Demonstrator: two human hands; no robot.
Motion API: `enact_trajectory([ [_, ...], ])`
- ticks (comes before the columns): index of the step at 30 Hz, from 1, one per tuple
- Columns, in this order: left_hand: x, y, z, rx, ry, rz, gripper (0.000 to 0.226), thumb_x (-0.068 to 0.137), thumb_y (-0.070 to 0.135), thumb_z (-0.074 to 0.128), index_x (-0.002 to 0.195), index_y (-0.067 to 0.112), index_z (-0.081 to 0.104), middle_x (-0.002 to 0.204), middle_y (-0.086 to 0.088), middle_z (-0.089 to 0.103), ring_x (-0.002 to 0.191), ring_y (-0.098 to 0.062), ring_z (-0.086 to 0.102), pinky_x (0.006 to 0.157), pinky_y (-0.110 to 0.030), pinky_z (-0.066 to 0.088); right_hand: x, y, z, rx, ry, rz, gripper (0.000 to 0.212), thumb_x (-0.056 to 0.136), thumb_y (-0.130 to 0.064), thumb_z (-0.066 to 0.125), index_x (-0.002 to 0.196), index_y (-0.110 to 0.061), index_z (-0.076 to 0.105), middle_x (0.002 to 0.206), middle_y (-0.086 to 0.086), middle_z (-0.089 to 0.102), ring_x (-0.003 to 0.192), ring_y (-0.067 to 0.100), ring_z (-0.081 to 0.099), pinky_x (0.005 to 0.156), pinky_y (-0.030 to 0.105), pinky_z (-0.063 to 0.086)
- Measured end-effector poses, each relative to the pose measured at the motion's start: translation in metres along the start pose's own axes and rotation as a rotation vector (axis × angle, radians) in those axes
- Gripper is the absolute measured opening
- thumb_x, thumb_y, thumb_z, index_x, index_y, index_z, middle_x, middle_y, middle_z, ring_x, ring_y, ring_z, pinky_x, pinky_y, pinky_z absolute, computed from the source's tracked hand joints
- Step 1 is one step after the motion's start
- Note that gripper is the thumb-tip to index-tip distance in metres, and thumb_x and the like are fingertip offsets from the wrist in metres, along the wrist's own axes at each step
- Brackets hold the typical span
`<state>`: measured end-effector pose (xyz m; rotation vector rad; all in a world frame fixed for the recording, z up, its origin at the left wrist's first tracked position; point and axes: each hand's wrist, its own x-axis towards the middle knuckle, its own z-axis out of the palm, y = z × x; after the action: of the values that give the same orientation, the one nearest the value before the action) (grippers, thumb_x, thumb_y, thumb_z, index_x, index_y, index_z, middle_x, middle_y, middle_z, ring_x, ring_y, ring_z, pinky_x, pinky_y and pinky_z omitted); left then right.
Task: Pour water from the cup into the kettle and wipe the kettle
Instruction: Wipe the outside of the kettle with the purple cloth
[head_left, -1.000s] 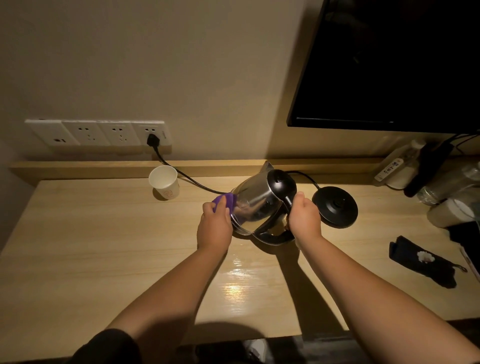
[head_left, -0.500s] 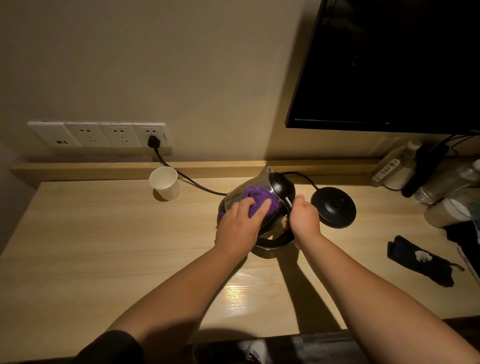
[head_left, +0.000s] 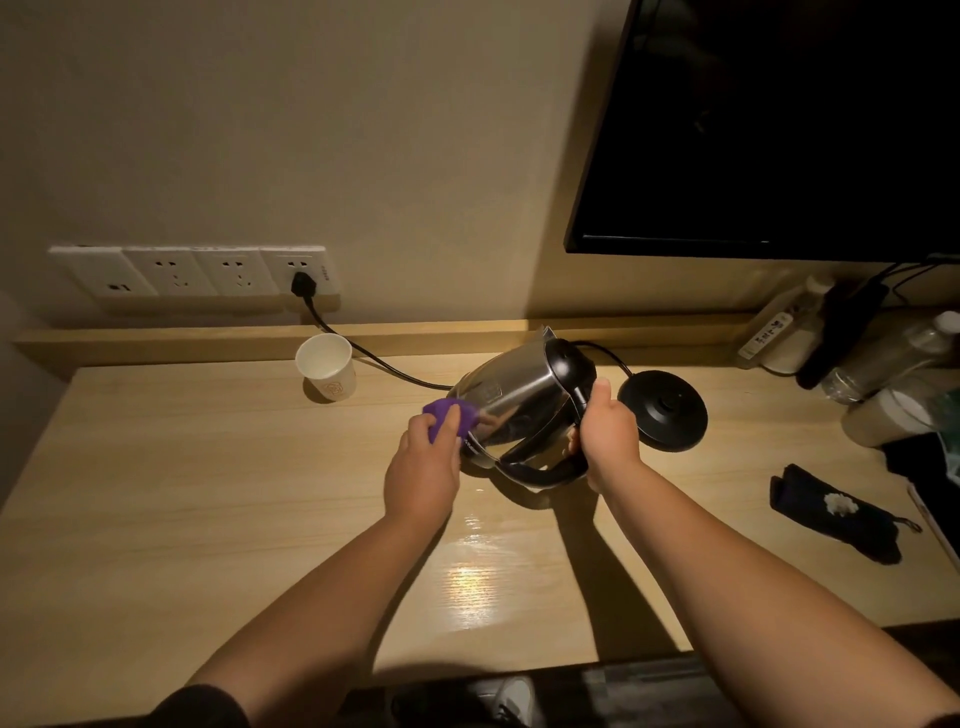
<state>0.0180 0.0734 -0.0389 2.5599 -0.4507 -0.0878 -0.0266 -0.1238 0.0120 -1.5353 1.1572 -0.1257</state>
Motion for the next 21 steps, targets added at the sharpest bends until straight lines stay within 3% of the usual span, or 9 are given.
enact_trajectory([
  [3, 0.000, 0.033, 0.003, 0.075, 0.030, 0.255, 0.058, 0.095, 0.027, 0.054, 0.147, 0.023, 0.029, 0.131, -0.008, 0.044, 0.105, -0.017, 0.052, 0.076, -0.025, 0.050, -0.001, -0.003, 0.002, -0.024, 0.002, 0.005, 0.055, 0.100, -0.054, 0.028, 0.098, -0.009, 0.060, 0.083, 0.013, 0.063, 0.081, 0.025, 0.063, 0.080, 0.043, 0.055],
  [7, 0.015, 0.067, -0.001, 0.180, 0.005, 0.468, 0.063, 0.093, 0.027, 0.057, 0.149, 0.024, 0.026, 0.139, -0.013, 0.040, 0.121, -0.028, 0.045, 0.091, -0.037, 0.047, -0.002, -0.007, 0.005, -0.035, 0.005, -0.002, 0.053, 0.101, -0.051, 0.026, 0.101, -0.009, 0.059, 0.092, 0.017, 0.066, 0.087, 0.028, 0.065, 0.085, 0.046, 0.056],
  [11, 0.020, 0.062, -0.003, 0.286, -0.067, 0.545, 0.076, 0.088, 0.028, 0.066, 0.149, 0.027, 0.020, 0.145, -0.011, 0.033, 0.126, -0.028, 0.038, 0.098, -0.037, 0.041, 0.000, -0.008, 0.004, -0.010, -0.018, 0.022, 0.048, 0.102, -0.048, 0.027, 0.087, -0.013, 0.057, 0.088, 0.016, 0.067, 0.084, 0.027, 0.066, 0.085, 0.043, 0.057],
  [14, 0.014, 0.044, -0.002, 0.292, -0.105, 0.584, 0.080, 0.082, 0.024, 0.071, 0.148, 0.025, 0.026, 0.141, -0.013, 0.038, 0.121, -0.029, 0.043, 0.094, -0.037, 0.044, -0.001, -0.008, 0.002, 0.025, -0.040, 0.040, 0.050, 0.102, -0.047, 0.029, 0.083, -0.010, 0.057, 0.068, 0.009, 0.056, 0.065, 0.020, 0.057, 0.069, 0.036, 0.051],
  [17, 0.004, 0.020, 0.007, 0.321, -0.103, 0.649, 0.088, 0.068, 0.012, 0.081, 0.143, 0.023, 0.036, 0.129, -0.015, 0.050, 0.107, -0.030, 0.053, 0.082, -0.039, 0.050, 0.001, -0.006, -0.001, 0.106, -0.074, 0.082, 0.052, 0.102, -0.049, 0.031, 0.088, -0.007, 0.058, 0.057, 0.005, 0.049, 0.053, 0.017, 0.049, 0.063, 0.036, 0.047],
  [21, -0.007, -0.003, 0.015, 0.376, -0.148, 0.629, 0.091, 0.064, 0.013, 0.084, 0.142, 0.024, 0.039, 0.126, -0.013, 0.052, 0.101, -0.027, 0.056, 0.076, -0.036, 0.052, 0.003, -0.004, -0.005, 0.168, -0.087, 0.130, 0.049, 0.103, -0.049, 0.031, 0.097, -0.009, 0.058, 0.055, 0.003, 0.047, 0.048, 0.015, 0.046, 0.056, 0.032, 0.045],
])
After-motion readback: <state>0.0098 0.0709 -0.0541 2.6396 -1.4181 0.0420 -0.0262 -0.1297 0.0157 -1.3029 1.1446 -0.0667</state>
